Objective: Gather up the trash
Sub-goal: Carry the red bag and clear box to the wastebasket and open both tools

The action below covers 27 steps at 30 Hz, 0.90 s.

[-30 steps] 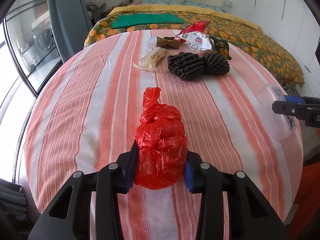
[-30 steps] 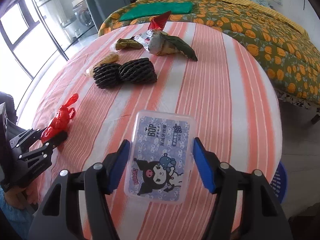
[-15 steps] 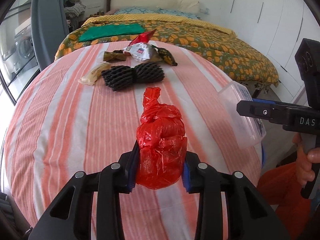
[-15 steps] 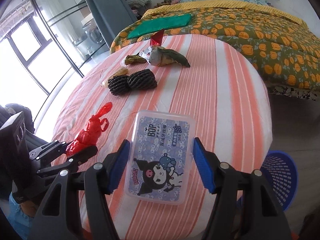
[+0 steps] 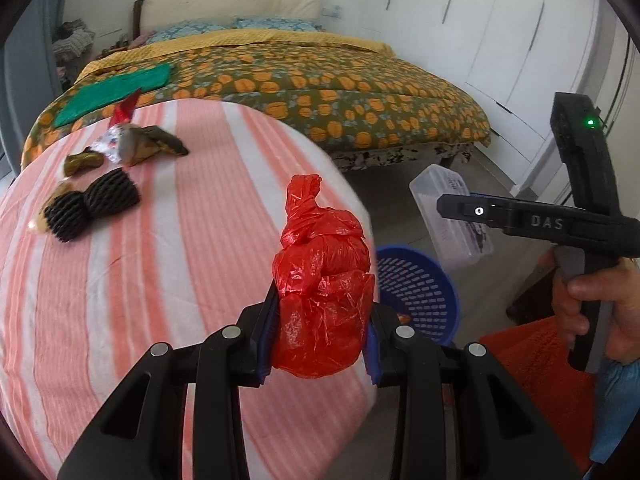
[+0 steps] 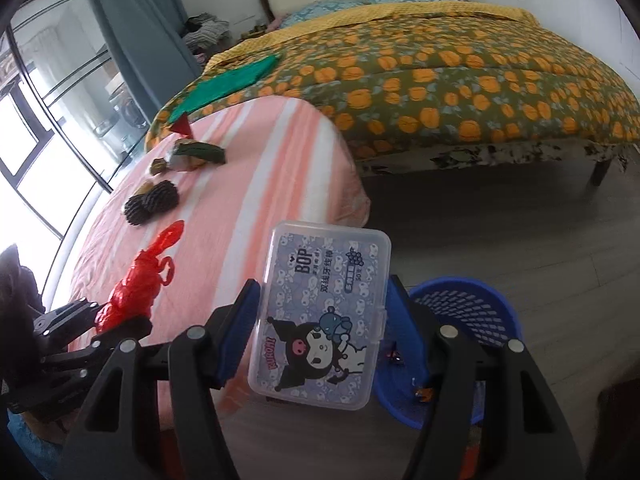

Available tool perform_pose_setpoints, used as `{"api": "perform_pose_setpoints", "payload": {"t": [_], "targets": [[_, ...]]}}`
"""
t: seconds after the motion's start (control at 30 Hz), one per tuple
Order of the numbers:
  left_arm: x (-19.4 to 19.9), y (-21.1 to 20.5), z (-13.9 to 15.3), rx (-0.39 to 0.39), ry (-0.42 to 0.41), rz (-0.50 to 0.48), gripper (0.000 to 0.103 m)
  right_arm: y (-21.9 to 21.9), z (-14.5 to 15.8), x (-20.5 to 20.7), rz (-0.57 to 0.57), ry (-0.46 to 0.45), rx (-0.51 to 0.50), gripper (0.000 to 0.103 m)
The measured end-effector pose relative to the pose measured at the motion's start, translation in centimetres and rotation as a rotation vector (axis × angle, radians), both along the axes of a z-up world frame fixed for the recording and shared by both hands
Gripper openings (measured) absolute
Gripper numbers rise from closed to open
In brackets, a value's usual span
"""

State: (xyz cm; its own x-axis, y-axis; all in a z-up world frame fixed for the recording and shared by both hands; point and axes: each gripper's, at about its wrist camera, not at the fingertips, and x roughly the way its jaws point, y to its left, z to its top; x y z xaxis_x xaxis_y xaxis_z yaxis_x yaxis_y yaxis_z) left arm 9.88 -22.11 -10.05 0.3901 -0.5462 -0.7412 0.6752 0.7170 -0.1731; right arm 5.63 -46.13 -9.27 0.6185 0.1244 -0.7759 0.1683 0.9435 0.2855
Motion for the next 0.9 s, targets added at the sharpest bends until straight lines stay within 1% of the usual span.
{"api": "perform_pose_setpoints", "payload": {"t": [0.13,0.3,0.43,0.6,0.7,0.8,0.83,0.87,0.9], "targets": [[-1.3,-4.8,0.1,0.005,0.004,-0.067,0.034,-4.3,-1.7,-1.2,-0.070,0.029,-0.017,0.063],[-2.4,-9.7,-1.3,0.023,0.023,-0.125,0.035,-8.4,-3.6,-2.3,-0.154,0.035,-0.044,0.063],[-2.3,-13.1,-4.0,0.030,0.083,-0.139,0.035,-11.0,-5.6,-3.2,-0.209,0.042,-0.024,0.063],[-1.7,-16.7,-7.5,0.065,0.127,-0.154,0.035,-13.5,-7.3,-3.9,-0.252,0.064,0.011,0.063],[-1.4,-18.4,-9.0,0.083,0.145,-0.162,0.035,-14.4,-7.8,-4.3,-0.271,0.063,0.028,0.063],[-1.2,-19.8,-10.3,0.099,0.145,-0.171,0.036,-15.2,-8.3,-4.4,-0.289,0.066,0.049,0.063],[-1.0,-20.4,-10.8,0.102,0.141,-0.175,0.037,-15.4,-8.5,-4.4,-0.293,0.067,0.054,0.063],[-1.0,-20.9,-11.3,0.104,0.138,-0.180,0.043,-15.7,-8.7,-4.4,-0.299,0.067,0.065,0.064],[-0.7,-21.6,-11.9,0.111,0.135,-0.183,0.047,-16.0,-8.9,-4.4,-0.305,0.062,0.082,0.076]]}}
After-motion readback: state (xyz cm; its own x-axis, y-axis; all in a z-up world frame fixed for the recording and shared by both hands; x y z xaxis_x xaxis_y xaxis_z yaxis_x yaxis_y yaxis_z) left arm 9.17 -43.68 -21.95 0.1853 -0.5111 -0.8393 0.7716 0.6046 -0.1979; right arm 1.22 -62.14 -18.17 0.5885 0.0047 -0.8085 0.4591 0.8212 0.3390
